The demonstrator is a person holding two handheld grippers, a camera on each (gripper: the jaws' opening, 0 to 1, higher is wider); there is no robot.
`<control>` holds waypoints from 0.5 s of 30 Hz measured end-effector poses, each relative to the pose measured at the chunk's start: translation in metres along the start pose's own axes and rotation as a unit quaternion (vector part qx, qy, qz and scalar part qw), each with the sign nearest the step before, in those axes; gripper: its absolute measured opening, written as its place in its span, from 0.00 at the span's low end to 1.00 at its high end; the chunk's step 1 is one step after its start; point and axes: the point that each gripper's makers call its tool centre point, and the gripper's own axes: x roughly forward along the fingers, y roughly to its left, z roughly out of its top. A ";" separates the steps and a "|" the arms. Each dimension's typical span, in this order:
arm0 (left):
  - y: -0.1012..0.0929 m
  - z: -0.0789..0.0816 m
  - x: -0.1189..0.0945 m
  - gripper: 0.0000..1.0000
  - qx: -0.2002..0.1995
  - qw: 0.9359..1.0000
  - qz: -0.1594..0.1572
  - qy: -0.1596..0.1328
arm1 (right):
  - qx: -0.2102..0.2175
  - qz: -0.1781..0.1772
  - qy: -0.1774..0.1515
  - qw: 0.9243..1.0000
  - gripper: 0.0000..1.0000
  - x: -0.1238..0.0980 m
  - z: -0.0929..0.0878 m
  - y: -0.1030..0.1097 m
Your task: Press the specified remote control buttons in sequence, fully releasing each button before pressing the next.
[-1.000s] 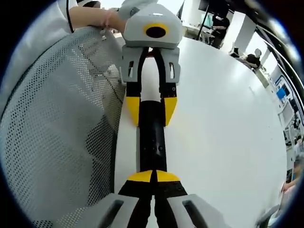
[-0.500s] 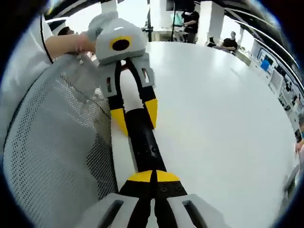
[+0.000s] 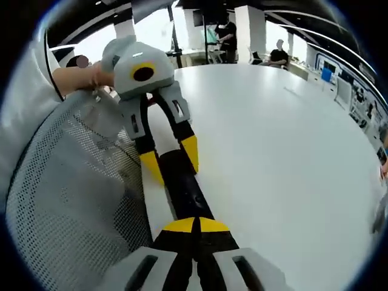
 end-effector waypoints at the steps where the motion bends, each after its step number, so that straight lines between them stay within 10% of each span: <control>1: 0.000 0.000 0.000 0.25 0.000 1.000 0.000 0.000 | -0.009 -0.001 0.004 1.000 0.00 0.001 0.000 0.000; 10: 0.000 0.000 0.000 0.25 0.001 1.000 -0.002 0.000 | -0.091 0.003 0.077 0.993 0.00 0.004 0.000 0.001; 15: 0.000 0.000 0.000 0.25 0.002 1.000 -0.002 0.001 | -0.041 -0.007 0.027 0.999 0.00 0.002 0.001 -0.001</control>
